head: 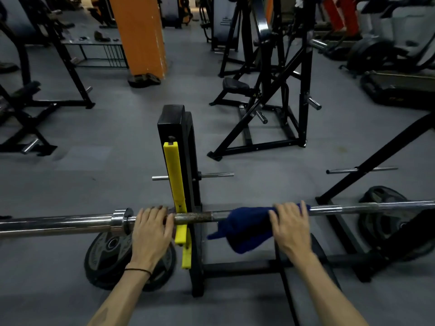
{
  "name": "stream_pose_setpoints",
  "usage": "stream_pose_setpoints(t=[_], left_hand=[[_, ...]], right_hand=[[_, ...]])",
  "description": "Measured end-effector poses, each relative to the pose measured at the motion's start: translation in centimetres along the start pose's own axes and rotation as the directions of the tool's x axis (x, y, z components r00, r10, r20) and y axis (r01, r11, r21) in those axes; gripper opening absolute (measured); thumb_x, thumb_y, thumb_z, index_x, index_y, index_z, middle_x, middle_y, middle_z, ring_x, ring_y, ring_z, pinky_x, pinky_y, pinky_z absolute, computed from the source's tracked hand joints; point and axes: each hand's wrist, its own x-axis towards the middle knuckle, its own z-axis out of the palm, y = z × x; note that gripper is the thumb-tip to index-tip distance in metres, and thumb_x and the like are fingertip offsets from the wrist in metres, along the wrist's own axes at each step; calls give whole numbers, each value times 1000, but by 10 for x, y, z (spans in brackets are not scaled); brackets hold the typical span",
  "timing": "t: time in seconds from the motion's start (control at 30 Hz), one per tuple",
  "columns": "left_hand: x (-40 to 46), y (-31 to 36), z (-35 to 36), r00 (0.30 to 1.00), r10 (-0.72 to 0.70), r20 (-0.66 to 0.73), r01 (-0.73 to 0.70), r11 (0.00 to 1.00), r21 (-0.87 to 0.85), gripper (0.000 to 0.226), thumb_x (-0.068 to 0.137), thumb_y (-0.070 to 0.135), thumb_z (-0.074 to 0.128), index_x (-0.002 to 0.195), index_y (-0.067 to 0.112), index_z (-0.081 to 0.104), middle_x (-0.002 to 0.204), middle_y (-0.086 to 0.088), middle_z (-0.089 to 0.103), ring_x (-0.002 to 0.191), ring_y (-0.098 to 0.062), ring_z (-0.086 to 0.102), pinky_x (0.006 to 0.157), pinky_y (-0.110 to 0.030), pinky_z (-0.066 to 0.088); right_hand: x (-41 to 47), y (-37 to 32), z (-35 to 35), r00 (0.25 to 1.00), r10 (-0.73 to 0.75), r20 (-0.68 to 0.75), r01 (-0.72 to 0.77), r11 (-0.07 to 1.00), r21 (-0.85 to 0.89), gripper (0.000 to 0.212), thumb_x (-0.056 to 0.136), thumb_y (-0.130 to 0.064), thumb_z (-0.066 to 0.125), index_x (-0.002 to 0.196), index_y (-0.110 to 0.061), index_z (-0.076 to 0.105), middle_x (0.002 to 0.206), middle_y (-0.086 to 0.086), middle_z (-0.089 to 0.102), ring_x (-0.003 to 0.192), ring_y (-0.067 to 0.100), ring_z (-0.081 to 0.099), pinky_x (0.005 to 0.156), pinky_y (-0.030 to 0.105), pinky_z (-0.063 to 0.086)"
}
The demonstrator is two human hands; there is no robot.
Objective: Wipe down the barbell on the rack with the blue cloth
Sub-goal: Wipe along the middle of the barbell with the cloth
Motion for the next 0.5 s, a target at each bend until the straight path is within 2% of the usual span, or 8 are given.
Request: stream_pose_setpoints(t=[0.07, 0.13, 0.17, 0.27, 0.33, 0.43, 0.5], left_hand=[[-14, 7, -1, 998, -30, -58, 23, 992, -123, 41, 100, 34, 44, 124, 8, 64, 127, -8, 64, 121, -27, 57, 114, -48, 37], [-29, 24, -7, 990, 17, -141, -46, 977, -208, 34, 97, 26, 47, 121, 8, 63, 124, -7, 59, 118, -26, 55, 108, -45, 43], [-34, 36, -9, 985, 72, -159, -107, 969, -225, 33, 96, 24, 47, 121, 9, 63, 124, -6, 58, 117, -25, 55, 107, -43, 44], [-29, 72, -5, 962, 235, -141, -264, 935, -239, 34, 96, 22, 48, 123, 9, 65, 125, -6, 60, 121, -23, 55, 110, -40, 43], [-15, 93, 4, 960, 259, -104, -277, 930, -242, 35, 98, 23, 49, 126, 10, 64, 127, -5, 61, 122, -21, 55, 110, -39, 42], [9, 113, 16, 979, 204, 0, -200, 959, -201, 42, 101, 32, 42, 132, 10, 60, 129, -6, 64, 121, -22, 58, 108, -40, 45], [19, 118, 24, 983, 166, 80, -152, 975, -160, 47, 103, 37, 36, 132, 10, 61, 124, -6, 66, 115, -22, 61, 105, -41, 47]], right_hand=[[1, 12, 0, 994, 111, -23, -113, 990, -80, 37, 102, -34, 43, 88, -11, 68, 82, 8, 65, 87, 33, 60, 122, 57, 21], [6, -10, 7, 982, 189, -23, -190, 979, -70, 40, 101, -28, 42, 81, -7, 69, 77, 14, 66, 83, 35, 60, 121, 61, 22], [7, -32, 10, 984, 180, -12, -180, 983, -46, 41, 101, -25, 40, 79, -6, 69, 76, 15, 66, 81, 35, 61, 120, 62, 24], [0, -113, 22, 999, 3, 49, -7, 997, 71, 40, 102, -24, 36, 78, -15, 66, 77, 7, 64, 79, 30, 60, 112, 56, 36], [-2, -145, 20, 988, -120, 93, 105, 983, 153, 35, 105, -30, 37, 84, -21, 63, 82, 1, 64, 80, 24, 59, 97, 45, 43], [3, -118, 23, 965, -250, 86, 231, 956, 180, 32, 104, -37, 41, 85, -21, 60, 81, 0, 60, 75, 21, 54, 78, 39, 44], [5, -68, 21, 971, -229, 71, 212, 959, 187, 37, 105, -41, 41, 81, -18, 57, 78, 3, 57, 72, 25, 52, 73, 42, 44]])
